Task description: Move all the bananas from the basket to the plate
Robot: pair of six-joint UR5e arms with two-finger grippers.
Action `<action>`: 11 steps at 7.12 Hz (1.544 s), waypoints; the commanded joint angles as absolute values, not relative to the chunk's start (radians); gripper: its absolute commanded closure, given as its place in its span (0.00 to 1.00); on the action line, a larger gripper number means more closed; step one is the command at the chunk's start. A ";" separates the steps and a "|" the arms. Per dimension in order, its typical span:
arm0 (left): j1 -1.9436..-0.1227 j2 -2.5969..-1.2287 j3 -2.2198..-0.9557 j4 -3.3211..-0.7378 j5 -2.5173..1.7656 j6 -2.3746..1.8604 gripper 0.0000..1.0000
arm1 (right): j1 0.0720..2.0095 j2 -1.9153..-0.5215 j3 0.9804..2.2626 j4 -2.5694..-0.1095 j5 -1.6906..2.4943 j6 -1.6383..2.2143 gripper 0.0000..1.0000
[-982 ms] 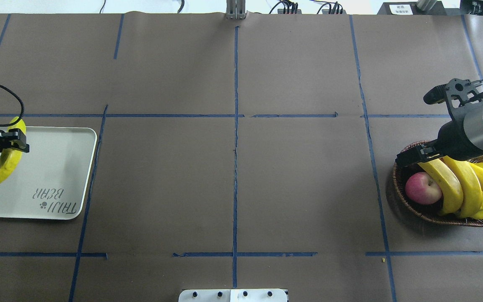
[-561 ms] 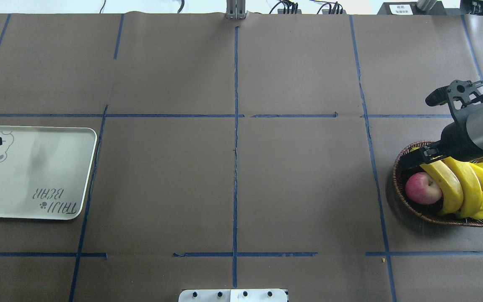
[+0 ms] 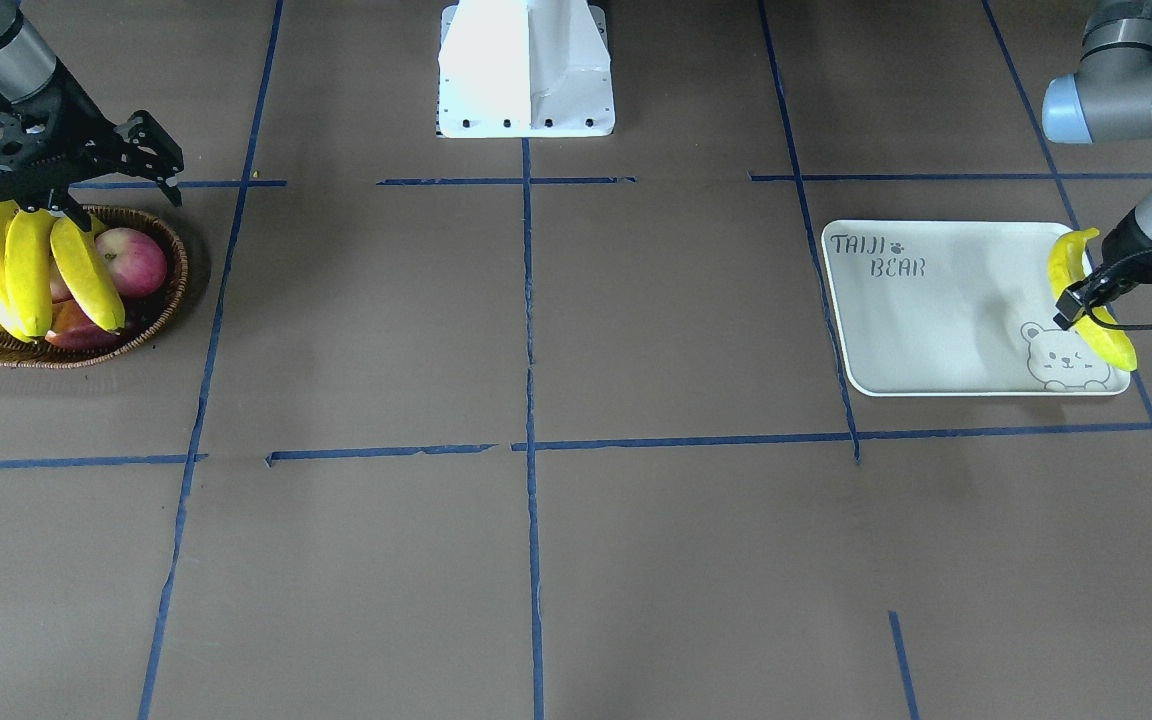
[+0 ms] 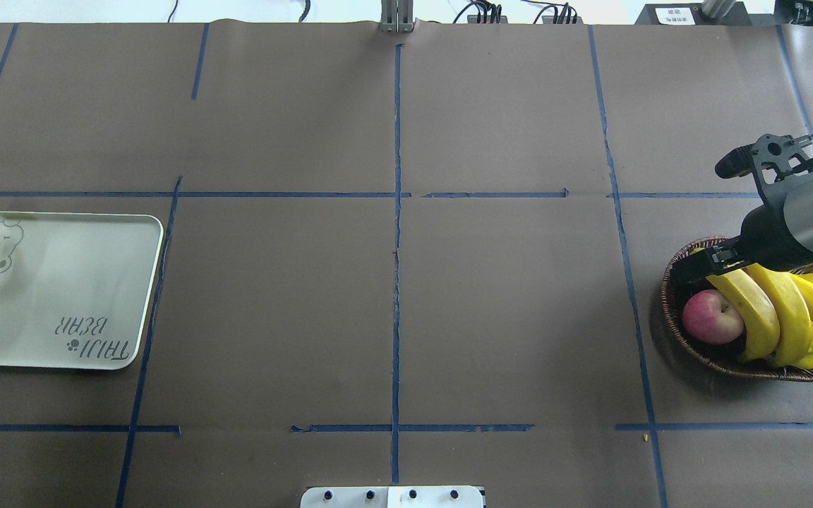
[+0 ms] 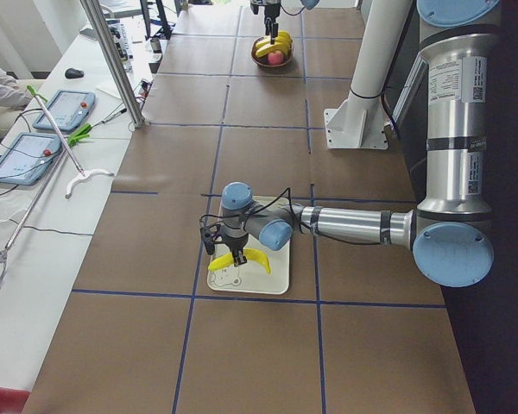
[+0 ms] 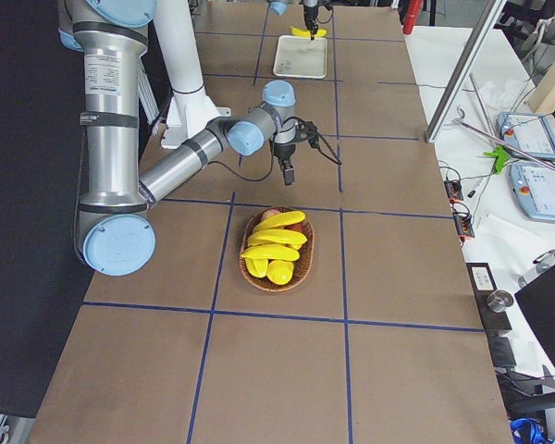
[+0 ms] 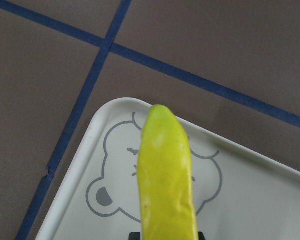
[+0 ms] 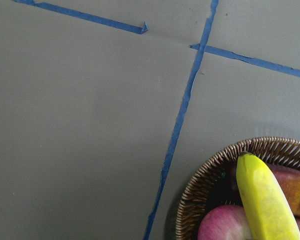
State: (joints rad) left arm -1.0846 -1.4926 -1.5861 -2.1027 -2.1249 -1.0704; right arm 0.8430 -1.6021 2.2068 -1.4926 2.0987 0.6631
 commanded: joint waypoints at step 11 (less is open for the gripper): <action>-1.152 -1.489 -1.717 -2.284 -2.278 -0.945 0.00 | 0.868 -1.811 2.030 -1.018 2.102 0.557 0.01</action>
